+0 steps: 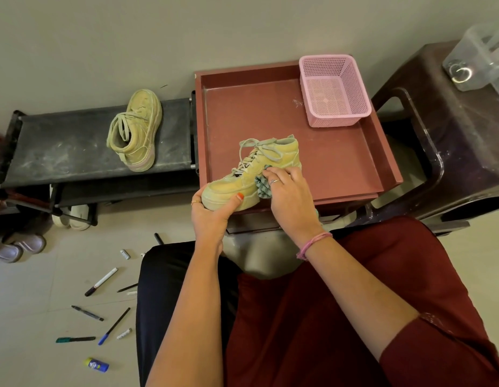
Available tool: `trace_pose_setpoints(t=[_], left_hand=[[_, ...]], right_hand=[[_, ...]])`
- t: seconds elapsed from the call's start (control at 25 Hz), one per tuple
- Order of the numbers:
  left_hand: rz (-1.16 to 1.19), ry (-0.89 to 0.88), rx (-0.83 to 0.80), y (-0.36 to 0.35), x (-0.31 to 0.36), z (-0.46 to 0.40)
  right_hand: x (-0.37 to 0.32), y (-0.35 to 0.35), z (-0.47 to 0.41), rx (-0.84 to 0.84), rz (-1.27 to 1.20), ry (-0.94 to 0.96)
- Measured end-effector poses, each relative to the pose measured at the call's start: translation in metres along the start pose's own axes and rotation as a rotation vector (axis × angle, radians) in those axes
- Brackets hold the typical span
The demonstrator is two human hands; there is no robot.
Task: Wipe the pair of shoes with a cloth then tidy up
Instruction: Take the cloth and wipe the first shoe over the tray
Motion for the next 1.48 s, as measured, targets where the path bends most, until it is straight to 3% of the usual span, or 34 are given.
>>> trace_pose_setpoints(t=[0.24, 0.4, 0.48, 0.64, 0.76, 1.0, 1.12, 1.24, 1.32, 1.4, 1.48], left_hand=[[0.004, 0.001, 0.028, 0.001, -0.002, -0.002], [0.041, 0.02, 0.003, -0.007, -0.005, -0.004], [0.045, 0.028, -0.003, -0.012, -0.007, -0.003], [0.061, 0.027, -0.035, -0.015, -0.007, -0.009], [0.049, 0.034, -0.029, -0.014, -0.007, -0.01], [0.047, 0.059, 0.015, -0.015, -0.005, -0.01], [0.045, 0.075, 0.021, -0.015, -0.006, -0.009], [0.043, 0.071, 0.019, -0.013, -0.006, -0.011], [0.029, 0.075, 0.009, -0.011, -0.008, -0.012], [0.019, 0.076, 0.005, -0.009, -0.009, -0.014], [0.024, 0.077, 0.002, -0.009, -0.01, -0.015]], right_hand=[[0.013, -0.008, 0.022, -0.023, -0.109, 0.053], [0.039, -0.015, 0.03, 0.033, -0.504, -0.473], [0.018, -0.018, 0.033, 0.141, -0.614, -0.54], [-0.025, -0.028, 0.044, 0.055, -0.582, -0.192], [-0.006, -0.039, 0.05, -0.019, -0.241, 0.153], [0.044, -0.036, 0.034, 0.006, -0.037, 0.113], [0.035, -0.036, 0.03, 0.049, -0.087, -0.011], [0.056, -0.028, 0.023, 0.12, -0.407, -0.466], [0.095, -0.017, 0.024, 0.189, -0.481, -0.727], [0.121, 0.001, 0.024, 0.267, -0.458, -0.76], [0.124, 0.0, 0.019, 0.214, -0.463, -0.706]])
Point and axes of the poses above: each hand's wrist, its own z-axis away from the middle knuckle, its own y-axis out of the back of the hand, x = y × z, the point moved 7 cm from there along -z, towards the middle knuckle, and after that the axes turned 3 degrees about y, right-handed, at the moved point
